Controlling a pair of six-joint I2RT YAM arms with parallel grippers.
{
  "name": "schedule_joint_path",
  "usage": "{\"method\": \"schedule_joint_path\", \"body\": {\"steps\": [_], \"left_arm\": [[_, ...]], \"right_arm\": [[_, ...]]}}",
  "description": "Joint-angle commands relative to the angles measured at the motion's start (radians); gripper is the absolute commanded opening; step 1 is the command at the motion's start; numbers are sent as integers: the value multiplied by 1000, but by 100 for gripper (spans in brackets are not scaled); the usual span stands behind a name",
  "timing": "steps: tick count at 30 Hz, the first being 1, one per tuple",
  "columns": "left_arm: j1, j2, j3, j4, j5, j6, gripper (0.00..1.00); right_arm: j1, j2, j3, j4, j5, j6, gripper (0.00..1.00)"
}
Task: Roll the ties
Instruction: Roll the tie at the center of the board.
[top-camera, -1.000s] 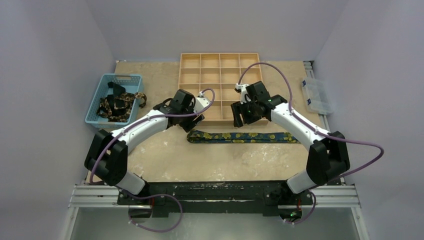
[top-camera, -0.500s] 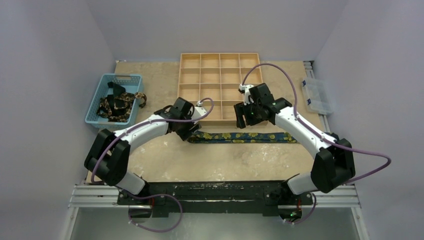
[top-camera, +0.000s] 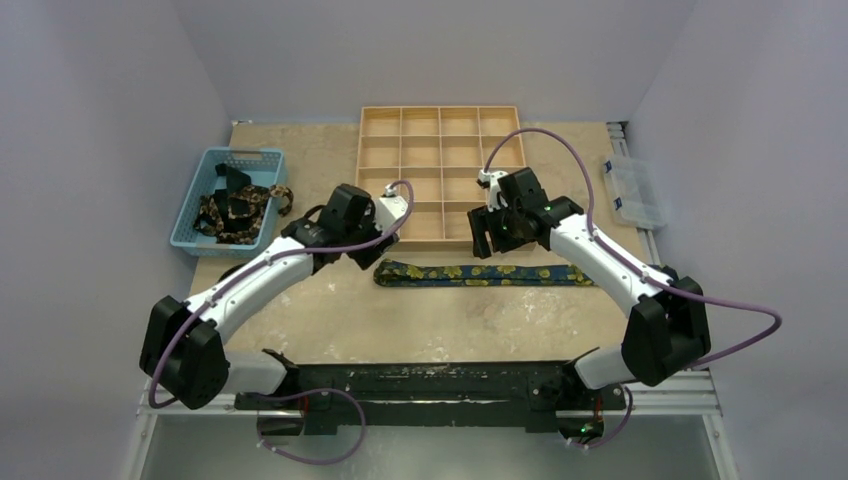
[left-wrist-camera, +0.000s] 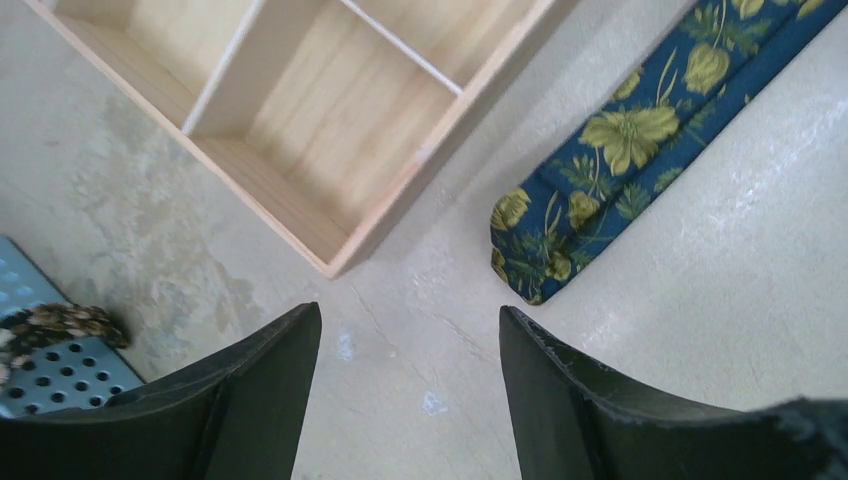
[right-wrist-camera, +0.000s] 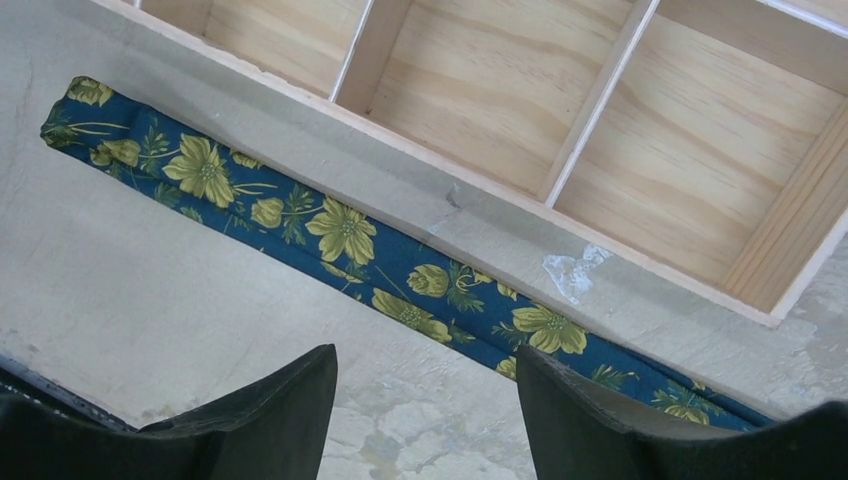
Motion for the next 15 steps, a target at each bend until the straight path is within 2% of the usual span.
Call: {"method": "schedule_joint_path", "body": {"steps": [1, 3, 4, 6, 8, 9, 10, 12, 15], "left_arm": [[-47, 22, 274, 37, 13, -15, 65], [-126, 76, 434, 37, 13, -15, 65], [-152, 99, 487, -334, -150, -668, 88], [-160, 127, 540, -470, -284, -667, 94], [-138, 124, 555, -513, -343, -631, 99], [-116, 112, 557, -524, -338, -643, 100], [-86, 94, 558, -535, -315, -679, 100], [-26, 45, 539, -544, -229, -810, 100], [-18, -30, 434, -491, -131, -991, 100]], "right_arm": [[-5, -31, 17, 8, 22, 11, 66], [-5, -42, 23, 7, 47, 8, 72], [-5, -46, 28, 5, 57, 8, 78], [-6, -47, 49, -12, 78, 9, 83], [-5, -46, 69, -25, 108, 11, 92], [-4, -46, 76, -30, 114, 13, 97], [-4, -47, 83, -34, 118, 17, 98], [-4, -50, 90, -31, 119, 31, 98], [-4, -54, 77, -16, 113, 51, 98]]}}
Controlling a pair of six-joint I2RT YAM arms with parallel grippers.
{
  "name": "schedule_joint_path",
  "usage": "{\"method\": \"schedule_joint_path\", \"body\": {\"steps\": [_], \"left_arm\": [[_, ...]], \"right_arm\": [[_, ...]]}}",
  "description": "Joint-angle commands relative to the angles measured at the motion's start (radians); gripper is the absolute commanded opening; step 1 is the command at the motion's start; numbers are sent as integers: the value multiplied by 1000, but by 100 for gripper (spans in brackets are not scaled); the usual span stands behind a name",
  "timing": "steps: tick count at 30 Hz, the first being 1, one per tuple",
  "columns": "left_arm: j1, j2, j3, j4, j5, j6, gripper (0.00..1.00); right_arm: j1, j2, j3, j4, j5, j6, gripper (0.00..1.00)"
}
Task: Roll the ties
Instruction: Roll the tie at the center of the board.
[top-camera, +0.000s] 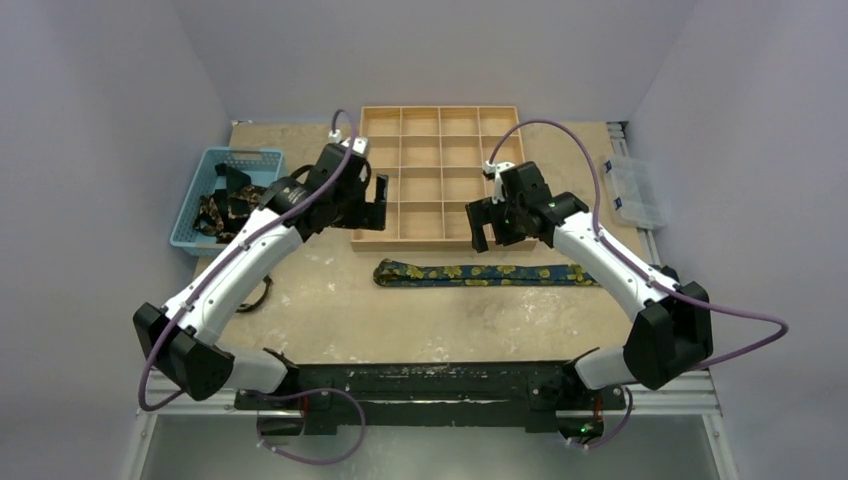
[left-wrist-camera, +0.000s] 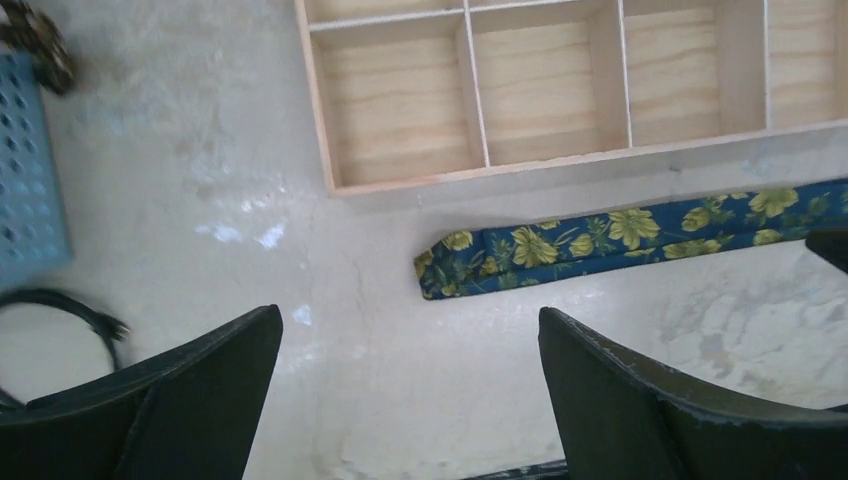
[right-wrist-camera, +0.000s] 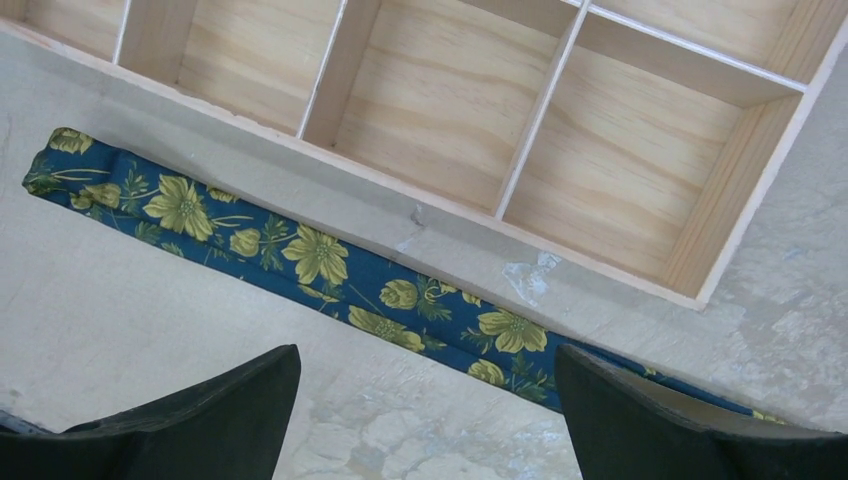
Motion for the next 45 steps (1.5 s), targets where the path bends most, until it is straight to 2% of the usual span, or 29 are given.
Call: {"method": "schedule_joint_path", "body": {"steps": [1, 6, 8, 11, 16, 22, 31, 36, 40, 44, 45], "left_arm": [[24, -128, -131, -26, 105, -373, 100], [12, -157, -333, 100, 127, -625, 99], [8, -134, -365, 123, 114, -652, 91], [3, -82, -386, 185, 99, -634, 79], [-15, 54, -331, 215, 94, -589, 61], [-23, 161, -296, 207, 73, -593, 59], [-24, 251, -278, 224, 70, -550, 45], [-23, 274, -270, 223, 58, -537, 40], [-22, 303, -255, 197, 50, -538, 24], [-22, 313, -243, 166, 60, -545, 1], [-22, 300, -245, 167, 65, -545, 0]], "right_arm": [[-5, -39, 27, 11, 22, 37, 98], [-4, -38, 19, 7, 3, 37, 98], [-4, -41, 16, 5, -5, 36, 98], [-3, -44, 9, -1, -10, 36, 98], [-4, -54, -9, -8, -12, 34, 98], [-4, -62, -15, -15, 0, 33, 98], [-5, -58, -19, -21, -1, 31, 98], [-5, -59, -22, -22, 0, 28, 98], [-4, -57, -19, -23, 0, 27, 98], [-4, -55, -18, -23, 0, 24, 98], [-3, -55, -17, -24, 0, 23, 98]]}}
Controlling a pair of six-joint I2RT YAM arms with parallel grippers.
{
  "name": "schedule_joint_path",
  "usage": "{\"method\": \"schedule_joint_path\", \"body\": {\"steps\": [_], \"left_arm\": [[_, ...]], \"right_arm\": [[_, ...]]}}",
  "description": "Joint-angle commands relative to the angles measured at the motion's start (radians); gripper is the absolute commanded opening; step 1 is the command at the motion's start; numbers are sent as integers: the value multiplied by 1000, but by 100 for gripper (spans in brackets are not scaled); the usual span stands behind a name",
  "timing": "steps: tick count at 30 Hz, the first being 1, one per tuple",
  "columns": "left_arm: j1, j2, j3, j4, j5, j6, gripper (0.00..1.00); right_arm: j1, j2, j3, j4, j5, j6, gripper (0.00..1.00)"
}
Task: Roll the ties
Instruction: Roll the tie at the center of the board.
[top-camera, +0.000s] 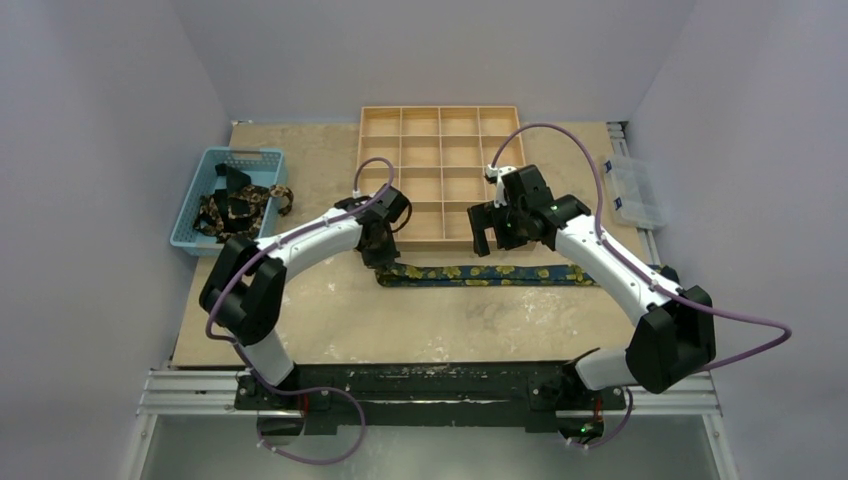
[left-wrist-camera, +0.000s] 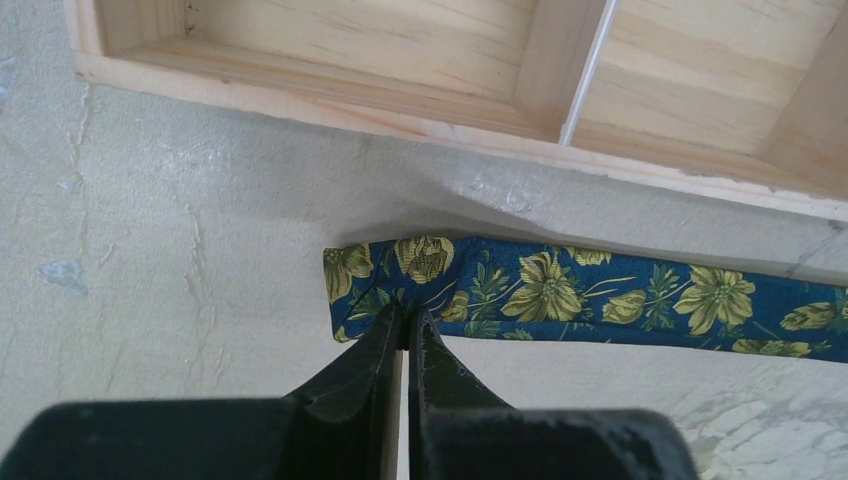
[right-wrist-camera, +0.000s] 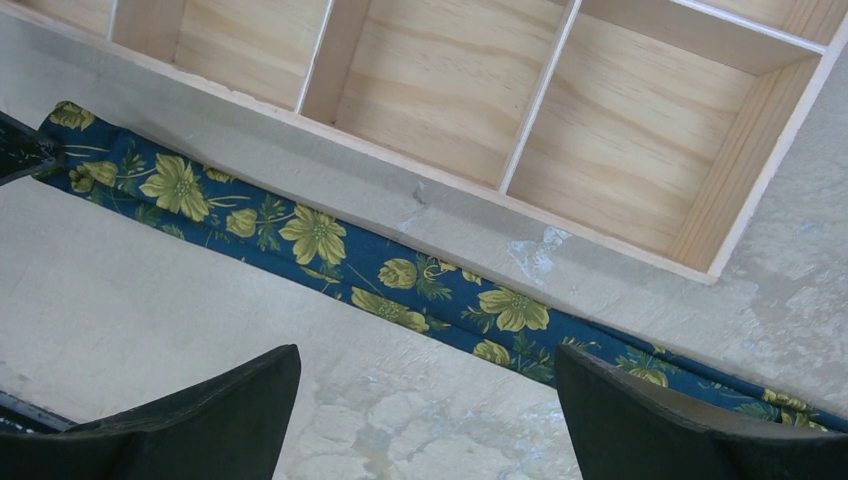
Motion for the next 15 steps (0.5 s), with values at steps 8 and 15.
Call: {"method": "schedule_joint_path", "body": {"steps": [8, 15], "left_arm": [[-1, -147, 23, -94, -10, 19, 0], [-3, -185, -73, -104, 33, 38, 0]], "right_arm": [[-4, -16, 4, 1, -49, -6, 97], [-2, 14, -22, 33, -150, 3, 92]]}}
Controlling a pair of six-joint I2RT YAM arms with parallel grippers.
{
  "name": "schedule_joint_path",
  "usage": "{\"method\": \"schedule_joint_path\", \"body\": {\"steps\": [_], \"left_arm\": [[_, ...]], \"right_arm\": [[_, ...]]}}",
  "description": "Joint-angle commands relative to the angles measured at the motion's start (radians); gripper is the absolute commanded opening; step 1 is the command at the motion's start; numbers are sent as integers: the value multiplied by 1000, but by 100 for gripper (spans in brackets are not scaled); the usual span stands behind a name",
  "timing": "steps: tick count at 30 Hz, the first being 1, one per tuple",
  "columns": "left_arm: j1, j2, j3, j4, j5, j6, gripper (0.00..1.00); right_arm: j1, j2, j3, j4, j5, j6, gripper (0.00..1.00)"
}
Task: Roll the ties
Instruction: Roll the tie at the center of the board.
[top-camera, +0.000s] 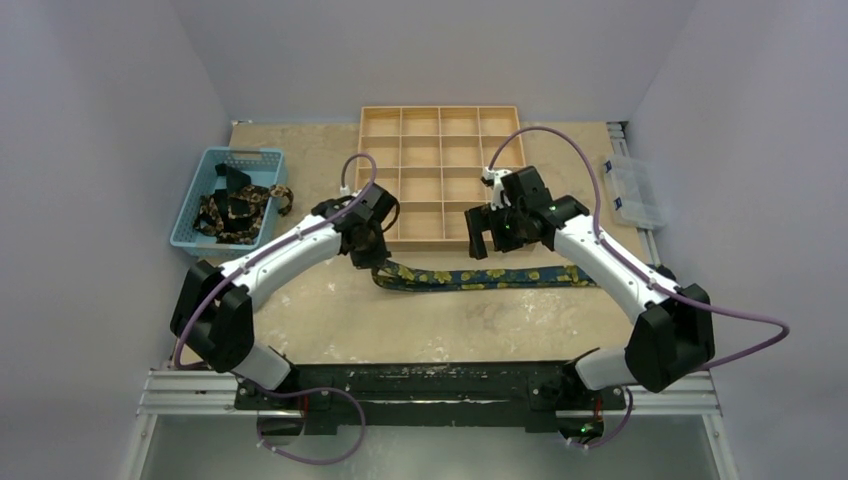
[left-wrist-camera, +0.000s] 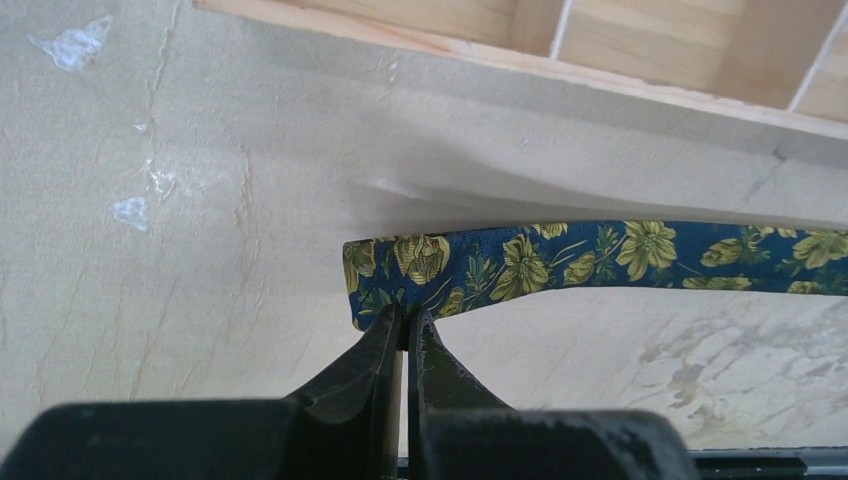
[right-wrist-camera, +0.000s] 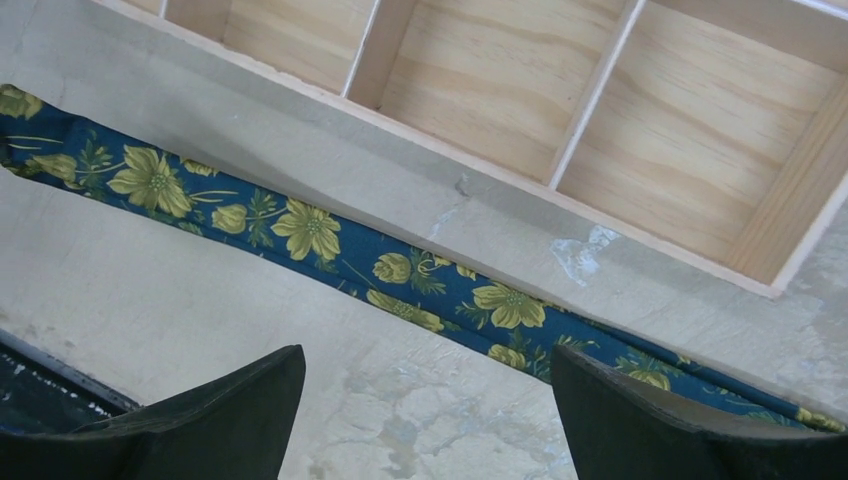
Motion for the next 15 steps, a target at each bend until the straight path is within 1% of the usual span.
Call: {"method": "schedule_joint_path", "body": {"steps": [1, 8, 12, 15], "left_arm": [[-5, -16, -84, -7, 31, 17, 0], [-3, -28, -224, 59, 47, -12, 0], [-3, -77, -302, 130, 67, -27, 0], [-3, -118, -336, 178, 74, -5, 0]], "right_arm": [[-1, 14, -18, 31, -90, 5, 92], [24, 32, -48, 63, -148, 22, 82], [57, 40, -62, 81, -153, 35, 78], [77, 56, -63, 89, -156, 36, 75]]}}
